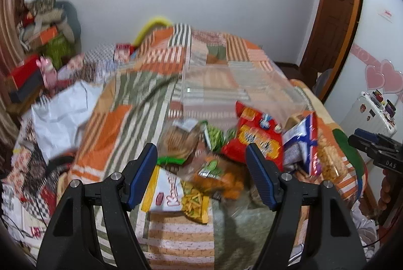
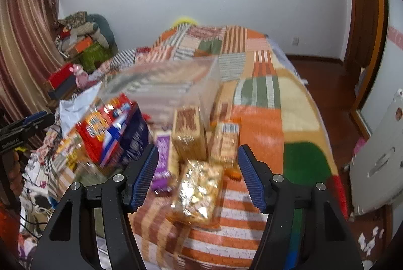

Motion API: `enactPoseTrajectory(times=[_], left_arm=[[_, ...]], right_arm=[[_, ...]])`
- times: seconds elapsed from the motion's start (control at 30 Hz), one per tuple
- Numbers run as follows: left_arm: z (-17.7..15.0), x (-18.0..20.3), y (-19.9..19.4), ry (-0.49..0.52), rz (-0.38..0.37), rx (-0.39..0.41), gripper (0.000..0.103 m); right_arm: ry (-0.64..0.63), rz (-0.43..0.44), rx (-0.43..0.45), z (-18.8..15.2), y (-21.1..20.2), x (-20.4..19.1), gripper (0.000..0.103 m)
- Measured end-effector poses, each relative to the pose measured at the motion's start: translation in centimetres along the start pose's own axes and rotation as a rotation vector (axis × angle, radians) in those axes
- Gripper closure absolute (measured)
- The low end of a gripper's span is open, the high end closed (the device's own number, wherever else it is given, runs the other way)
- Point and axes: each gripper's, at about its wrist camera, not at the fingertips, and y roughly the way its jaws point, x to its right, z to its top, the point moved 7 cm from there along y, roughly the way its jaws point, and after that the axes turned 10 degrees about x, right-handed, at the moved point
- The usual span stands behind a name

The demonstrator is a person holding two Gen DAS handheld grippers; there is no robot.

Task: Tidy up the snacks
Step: 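Lower left gripper onto red chip bag while right gripper reaches clear cracker bag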

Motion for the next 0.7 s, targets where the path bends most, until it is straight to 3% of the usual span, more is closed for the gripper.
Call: enactPoseTrajectory(times=[0.13, 0.37, 0.7], left_arm=[[-0.6, 0.4, 1.2, -0.03, -0.037, -0.049, 0.031], [0.3, 3.8, 3.6, 0.019, -0.108, -0.065, 0.031], [-1.0, 6.8, 8.3, 0.073, -0.13, -0.192, 0.029]], right_arm=[[0.022, 0.004, -0.05, -1.2, 1.2, 0.5, 0.042], [0.036, 0.025, -0.121, -2.8, 2.6, 0.5, 0.049], [0.084, 0.082, -0.177, -3.9, 2.9, 0.2, 0.051]])
